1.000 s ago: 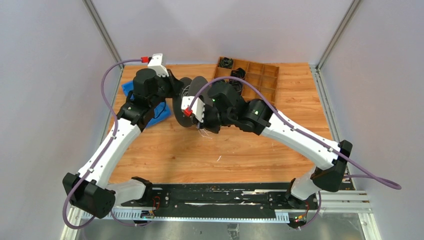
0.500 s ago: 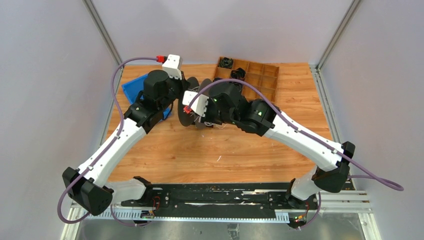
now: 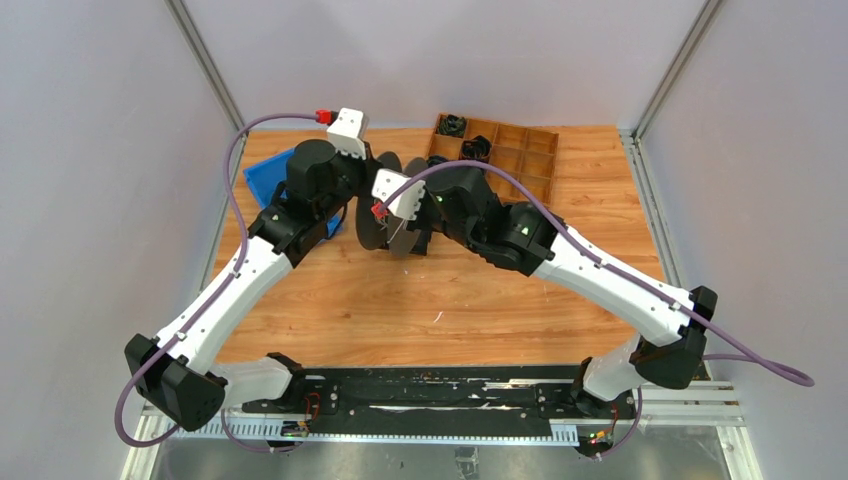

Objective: Wrap the cables
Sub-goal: Wrap the cable around the cable reel.

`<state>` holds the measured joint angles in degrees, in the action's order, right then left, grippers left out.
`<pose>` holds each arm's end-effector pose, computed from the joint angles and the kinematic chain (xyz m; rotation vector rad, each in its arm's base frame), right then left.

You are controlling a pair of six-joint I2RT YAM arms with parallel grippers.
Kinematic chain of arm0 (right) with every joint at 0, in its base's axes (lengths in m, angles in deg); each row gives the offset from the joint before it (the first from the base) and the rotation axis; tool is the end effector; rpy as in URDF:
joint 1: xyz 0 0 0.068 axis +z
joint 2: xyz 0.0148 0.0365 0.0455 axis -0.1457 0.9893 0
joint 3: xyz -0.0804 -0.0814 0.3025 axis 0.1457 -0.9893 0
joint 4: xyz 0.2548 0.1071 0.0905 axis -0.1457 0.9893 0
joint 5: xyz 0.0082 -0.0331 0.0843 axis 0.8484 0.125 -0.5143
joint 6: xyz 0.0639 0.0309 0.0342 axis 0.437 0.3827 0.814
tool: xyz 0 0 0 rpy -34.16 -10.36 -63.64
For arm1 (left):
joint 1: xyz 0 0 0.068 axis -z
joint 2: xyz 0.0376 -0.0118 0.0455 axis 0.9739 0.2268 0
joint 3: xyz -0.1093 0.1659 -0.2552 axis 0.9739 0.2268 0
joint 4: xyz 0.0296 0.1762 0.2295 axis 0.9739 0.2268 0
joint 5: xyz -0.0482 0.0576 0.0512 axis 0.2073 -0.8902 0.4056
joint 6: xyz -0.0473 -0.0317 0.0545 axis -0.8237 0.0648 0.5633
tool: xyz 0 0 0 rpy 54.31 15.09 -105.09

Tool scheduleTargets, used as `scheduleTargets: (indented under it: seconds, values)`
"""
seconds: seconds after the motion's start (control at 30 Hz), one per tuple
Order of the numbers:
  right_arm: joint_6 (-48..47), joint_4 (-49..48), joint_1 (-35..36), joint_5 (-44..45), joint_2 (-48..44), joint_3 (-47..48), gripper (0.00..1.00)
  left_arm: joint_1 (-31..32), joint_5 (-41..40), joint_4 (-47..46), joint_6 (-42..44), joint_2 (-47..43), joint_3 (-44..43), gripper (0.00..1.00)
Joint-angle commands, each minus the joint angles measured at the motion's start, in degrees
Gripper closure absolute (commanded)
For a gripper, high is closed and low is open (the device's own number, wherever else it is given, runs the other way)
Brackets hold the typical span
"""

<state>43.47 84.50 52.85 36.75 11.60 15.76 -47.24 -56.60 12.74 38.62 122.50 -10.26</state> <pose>0.2018 0.3231 0.4878 -1.3046 1.4124 -0.0268 0.2795 -0.1528 0.4464 0.2585 1.7632 -0.4191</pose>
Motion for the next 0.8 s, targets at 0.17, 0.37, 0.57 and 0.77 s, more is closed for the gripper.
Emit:
scheduleTargets:
  seconds: [0.17, 0.37, 0.57, 0.77]
  values:
    - [-7.9, -7.6, -2.5, 10.8, -3.0, -1.5, 0.99, 0.7, 4.8, -0.4, 3.2, -0.7, 1.0, 1.0]
    - [-8.6, -9.0, -5.6, 9.6, -3.9, -2.1, 0.99, 0.7, 10.1, -1.6, 2.9, -0.6, 1.9, 1.0]
    - [-10.4, -10.1, -7.2, 8.3, -4.3, -2.0, 0.99, 2.1, 7.3, -1.0, 5.7, 0.0, 1.9, 1.0]
    - [-5.5, -3.2, -7.2, -3.0, -4.3, 1.3, 0.99, 3.3, 3.4, -0.5, 6.1, 1.6, 1.3, 1.0]
